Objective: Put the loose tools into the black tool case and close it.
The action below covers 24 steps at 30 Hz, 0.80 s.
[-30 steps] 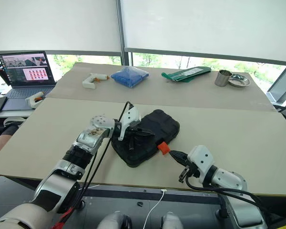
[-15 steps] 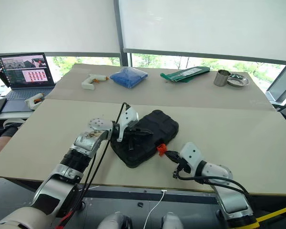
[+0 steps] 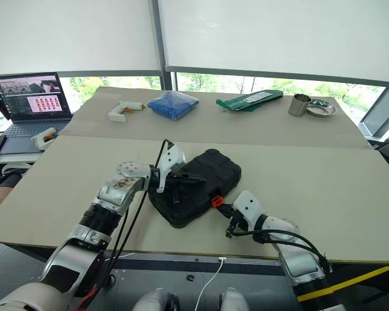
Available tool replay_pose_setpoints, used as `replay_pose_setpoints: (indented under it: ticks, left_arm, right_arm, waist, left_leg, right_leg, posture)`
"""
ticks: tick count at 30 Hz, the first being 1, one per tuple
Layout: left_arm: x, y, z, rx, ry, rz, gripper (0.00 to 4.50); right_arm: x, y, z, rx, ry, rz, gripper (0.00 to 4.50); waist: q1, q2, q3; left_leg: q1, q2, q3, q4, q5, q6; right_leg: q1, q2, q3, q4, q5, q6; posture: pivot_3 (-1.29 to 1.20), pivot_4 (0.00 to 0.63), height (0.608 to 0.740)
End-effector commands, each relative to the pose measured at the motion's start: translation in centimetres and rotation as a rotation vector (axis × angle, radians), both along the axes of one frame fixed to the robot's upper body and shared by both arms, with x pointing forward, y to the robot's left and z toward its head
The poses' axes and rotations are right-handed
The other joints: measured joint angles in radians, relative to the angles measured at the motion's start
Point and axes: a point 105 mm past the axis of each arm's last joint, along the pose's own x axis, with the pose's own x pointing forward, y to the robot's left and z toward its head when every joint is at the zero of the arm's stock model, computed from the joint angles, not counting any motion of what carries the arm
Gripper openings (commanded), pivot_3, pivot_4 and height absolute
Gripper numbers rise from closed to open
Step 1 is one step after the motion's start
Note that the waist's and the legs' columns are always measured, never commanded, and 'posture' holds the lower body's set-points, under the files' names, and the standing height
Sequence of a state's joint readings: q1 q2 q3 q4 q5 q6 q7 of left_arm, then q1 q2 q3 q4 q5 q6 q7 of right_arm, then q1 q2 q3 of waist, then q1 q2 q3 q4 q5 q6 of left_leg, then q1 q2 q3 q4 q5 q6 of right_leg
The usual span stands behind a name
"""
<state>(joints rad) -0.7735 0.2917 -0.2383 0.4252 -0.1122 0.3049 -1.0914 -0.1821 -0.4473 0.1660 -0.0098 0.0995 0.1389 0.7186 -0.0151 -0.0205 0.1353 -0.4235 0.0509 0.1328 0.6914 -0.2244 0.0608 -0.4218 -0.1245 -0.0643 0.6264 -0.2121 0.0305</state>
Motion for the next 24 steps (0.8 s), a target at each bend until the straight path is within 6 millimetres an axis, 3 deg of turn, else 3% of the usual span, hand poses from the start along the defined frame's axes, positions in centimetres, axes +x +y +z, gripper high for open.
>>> replay_pose_setpoints:
  ticks: [1,5,13,24]
  left_arm:
    - [-0.2,1.4,-4.0,0.077,0.135,0.064,0.03]
    - [-0.3,1.5,-4.2,0.085,0.142,0.067,0.03]
    - [-0.8,1.5,-5.0,0.102,0.169,0.057,0.03]
    - [-1.0,1.3,-5.1,0.09,0.188,0.062,0.03]
  right_arm:
    - [0.3,1.2,1.9,0.057,-0.073,0.04,0.0]
    - [0.2,1.6,2.9,0.097,-0.118,0.057,0.0]
    - [-0.9,1.4,6.7,0.254,-0.13,0.09,0.0]
    - [-1.1,1.9,6.3,0.252,-0.07,0.126,0.0]
  waist:
    - [-0.001,0.0,0.0]
    - [-0.003,0.0,0.0]
    - [-0.004,0.0,0.0]
    - [0.003,0.001,0.0]
  left_leg:
    - [0.0,0.0,0.0,0.0,0.0,0.0]
    - [0.0,0.0,0.0,0.0,-0.001,-0.001]
    - [-0.001,0.0,0.0,0.0,-0.003,-0.006]
    - [0.004,0.0,-0.001,-0.004,-0.004,-0.006]
  right_leg:
    - [0.0,0.0,0.0,0.0,0.0,0.0]
    - [0.0,0.0,0.0,0.0,0.0,0.0]
    - [0.0,0.0,0.001,0.001,0.0,0.0]
    - [-0.001,0.0,0.0,-0.002,0.0,-0.001]
  posture:
    - [0.0,0.15,0.739]
    - [0.0,0.15,0.739]
    - [0.0,0.15,0.739]
    - [0.0,0.15,0.739]
